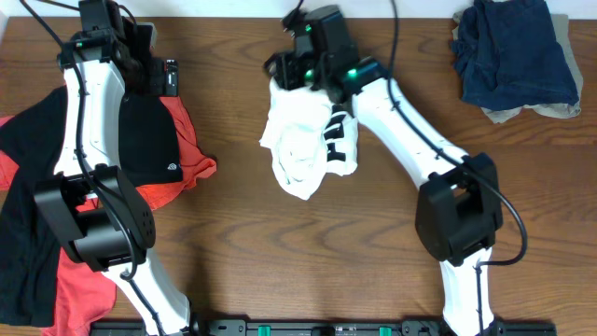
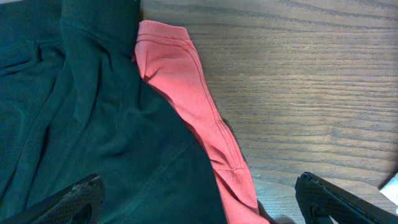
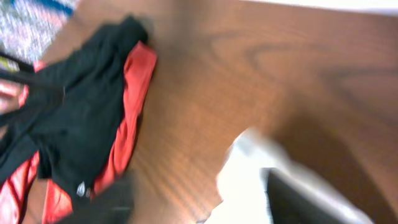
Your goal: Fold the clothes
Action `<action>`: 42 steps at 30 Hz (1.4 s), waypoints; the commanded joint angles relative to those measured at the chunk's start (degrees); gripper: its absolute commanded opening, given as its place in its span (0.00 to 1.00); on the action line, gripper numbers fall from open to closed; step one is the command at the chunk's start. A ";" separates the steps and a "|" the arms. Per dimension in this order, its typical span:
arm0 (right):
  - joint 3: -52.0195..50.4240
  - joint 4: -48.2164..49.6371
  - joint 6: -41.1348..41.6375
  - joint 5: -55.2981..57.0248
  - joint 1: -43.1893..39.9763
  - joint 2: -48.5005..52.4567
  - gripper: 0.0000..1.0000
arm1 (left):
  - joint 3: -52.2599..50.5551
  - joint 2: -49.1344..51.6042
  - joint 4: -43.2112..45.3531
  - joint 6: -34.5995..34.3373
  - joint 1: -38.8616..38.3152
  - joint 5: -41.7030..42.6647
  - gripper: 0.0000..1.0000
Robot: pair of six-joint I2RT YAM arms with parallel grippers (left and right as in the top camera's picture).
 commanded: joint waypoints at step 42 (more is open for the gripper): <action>-3.80 -28.92 -3.63 25.55 3.61 -1.03 0.35 | -0.07 -0.28 -0.46 -1.55 0.09 -0.46 0.99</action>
